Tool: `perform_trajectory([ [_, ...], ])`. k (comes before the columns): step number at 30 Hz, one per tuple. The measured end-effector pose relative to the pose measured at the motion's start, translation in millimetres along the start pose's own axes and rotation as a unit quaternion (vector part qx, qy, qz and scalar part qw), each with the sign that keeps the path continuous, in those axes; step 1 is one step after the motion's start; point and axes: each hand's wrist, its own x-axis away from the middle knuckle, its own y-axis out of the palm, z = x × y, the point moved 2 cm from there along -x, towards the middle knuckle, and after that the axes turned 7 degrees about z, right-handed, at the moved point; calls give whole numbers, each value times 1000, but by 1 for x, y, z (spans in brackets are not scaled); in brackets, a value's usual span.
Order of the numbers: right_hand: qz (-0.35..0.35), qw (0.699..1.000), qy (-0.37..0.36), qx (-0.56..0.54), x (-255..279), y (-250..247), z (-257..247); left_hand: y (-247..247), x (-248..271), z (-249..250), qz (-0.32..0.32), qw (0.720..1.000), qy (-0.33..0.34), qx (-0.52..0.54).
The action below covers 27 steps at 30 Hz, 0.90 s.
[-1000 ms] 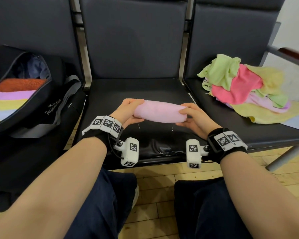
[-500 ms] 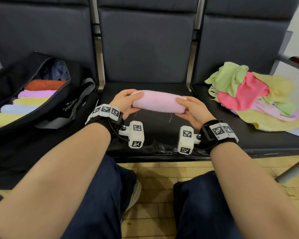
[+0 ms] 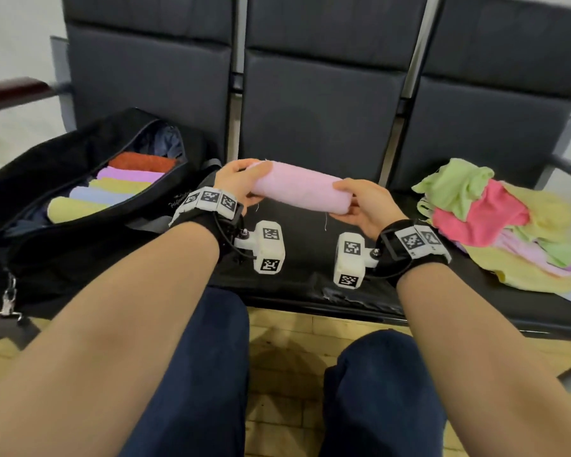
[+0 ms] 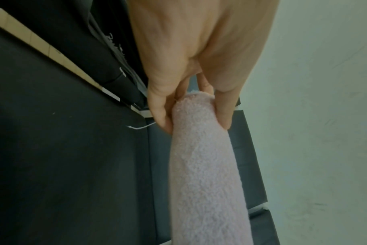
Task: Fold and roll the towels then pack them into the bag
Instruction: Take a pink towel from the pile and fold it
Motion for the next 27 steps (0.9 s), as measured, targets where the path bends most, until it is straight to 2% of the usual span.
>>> perform_trajectory([
  [10,-44,997,32,52,-4,119,-30,-84,-56,60,64,997,-20,-32],
  [18,-122,986,41,107,-2,240,-37,-192,-101,97,143,984,-97,-51],
  [23,-169,968,76,168,4,316,-31,-269,-114,96,155,973,-164,-38],
  [27,-209,948,83,224,12,366,-14,-319,-112,97,141,957,-229,-109],
])
